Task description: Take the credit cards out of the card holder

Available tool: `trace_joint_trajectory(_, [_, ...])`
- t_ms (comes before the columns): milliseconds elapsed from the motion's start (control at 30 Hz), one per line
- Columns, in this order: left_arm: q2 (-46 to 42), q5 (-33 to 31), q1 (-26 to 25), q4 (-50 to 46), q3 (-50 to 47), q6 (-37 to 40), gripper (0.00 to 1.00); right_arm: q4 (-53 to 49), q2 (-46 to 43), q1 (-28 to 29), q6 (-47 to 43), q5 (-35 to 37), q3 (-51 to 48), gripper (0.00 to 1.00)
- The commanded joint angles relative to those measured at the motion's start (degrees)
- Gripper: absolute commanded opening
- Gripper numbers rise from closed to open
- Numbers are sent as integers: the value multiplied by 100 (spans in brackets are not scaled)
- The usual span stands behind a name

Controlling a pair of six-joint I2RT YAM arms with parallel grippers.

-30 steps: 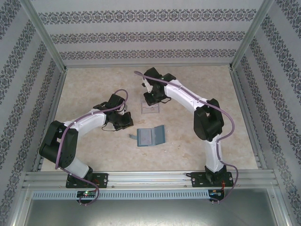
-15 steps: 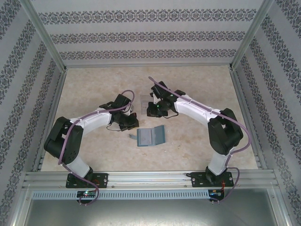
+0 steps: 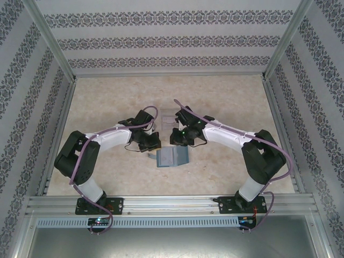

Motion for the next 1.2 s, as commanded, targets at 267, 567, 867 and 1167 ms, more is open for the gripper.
trace_joint_trajectory(267, [37,-282,-79,-241,-264,226,0,300,111,340,377,-266,-141,18])
trace_joint_trajectory(567, [120,-218,-81,-160,-419,248,0,366,466,506,460,-397,54,18])
trace_joint_trajectory(867, [103,-202,-79,-92,-515,223,0,366,760,611,469,-490,140,19])
trace_joint_trajectory(1167, [89,-192,-76,-53,-553,208,0,174,941,658,436,-350,219,24])
